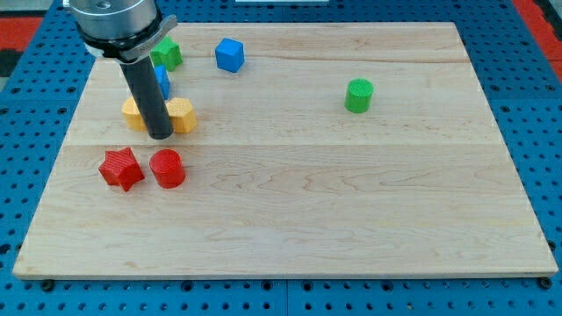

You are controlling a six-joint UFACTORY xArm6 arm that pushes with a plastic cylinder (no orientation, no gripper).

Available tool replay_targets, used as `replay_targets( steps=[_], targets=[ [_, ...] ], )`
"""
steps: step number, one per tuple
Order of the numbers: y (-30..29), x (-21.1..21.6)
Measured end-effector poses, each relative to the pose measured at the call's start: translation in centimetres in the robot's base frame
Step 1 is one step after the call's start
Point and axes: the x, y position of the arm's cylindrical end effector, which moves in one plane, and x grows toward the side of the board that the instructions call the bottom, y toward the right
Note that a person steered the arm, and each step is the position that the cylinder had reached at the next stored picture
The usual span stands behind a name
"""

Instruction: Push the green circle right to the blue cube

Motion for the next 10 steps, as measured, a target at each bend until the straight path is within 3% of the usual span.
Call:
replay_targets(
  steps=[2,4,5,7,9,10],
  targets=[
    [3.8,2.1],
    [23.3,0.6],
    [27.1,-1.1],
    [27.7,-6.8],
    [28.0,-8.0],
    [29.8,-11.2]
  ],
)
